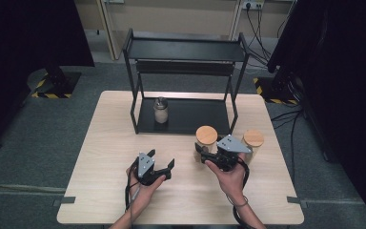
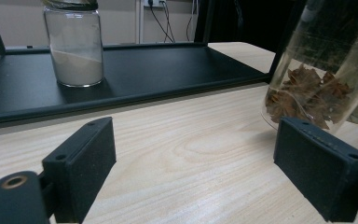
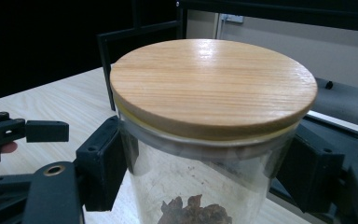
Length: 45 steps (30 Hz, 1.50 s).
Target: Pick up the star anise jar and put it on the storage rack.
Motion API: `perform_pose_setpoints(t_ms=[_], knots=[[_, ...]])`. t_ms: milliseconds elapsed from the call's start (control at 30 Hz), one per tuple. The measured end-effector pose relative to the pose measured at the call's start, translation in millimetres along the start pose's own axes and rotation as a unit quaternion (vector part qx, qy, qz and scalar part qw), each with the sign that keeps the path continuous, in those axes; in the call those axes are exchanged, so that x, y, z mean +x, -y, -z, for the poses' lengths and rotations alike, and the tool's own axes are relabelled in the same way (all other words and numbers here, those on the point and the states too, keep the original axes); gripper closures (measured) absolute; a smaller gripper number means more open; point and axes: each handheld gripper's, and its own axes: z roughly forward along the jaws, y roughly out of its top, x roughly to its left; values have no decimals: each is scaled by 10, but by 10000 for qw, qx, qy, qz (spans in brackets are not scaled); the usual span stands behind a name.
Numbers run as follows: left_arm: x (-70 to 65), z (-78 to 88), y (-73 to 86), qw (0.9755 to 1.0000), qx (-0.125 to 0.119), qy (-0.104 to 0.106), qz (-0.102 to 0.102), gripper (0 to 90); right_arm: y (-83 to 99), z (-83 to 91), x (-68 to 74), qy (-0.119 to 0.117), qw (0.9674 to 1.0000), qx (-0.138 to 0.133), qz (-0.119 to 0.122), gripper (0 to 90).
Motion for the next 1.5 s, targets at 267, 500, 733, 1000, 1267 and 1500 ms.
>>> perform_pose_setpoints(t_ms=[267, 500, 733, 1000, 1267, 1500], knots=[[-4, 1, 1, 10000, -7, 0, -16, 123, -99, -81, -21, 43, 9999, -84, -71, 256], [-7, 1, 1, 10000, 2, 3, -18, 122, -184, -182, -43, 116, 9998, -127, -97, 256], [-10, 4, 2, 10000, -5, 3, -38, 122, -245, -270, -81, 180, 9997, -137, -122, 256], [-14, 5, 2, 10000, -2, 3, -45, 120, -290, -344, -137, 234, 9995, -124, -164, 256], [-10, 3, 1, 10000, 5, 2, -26, 120, -340, -422, -189, 289, 9993, -111, -196, 256], [-13, 5, 2, 10000, -8, 1, -31, 120, -402, -502, -224, 337, 9991, -109, -219, 256]])
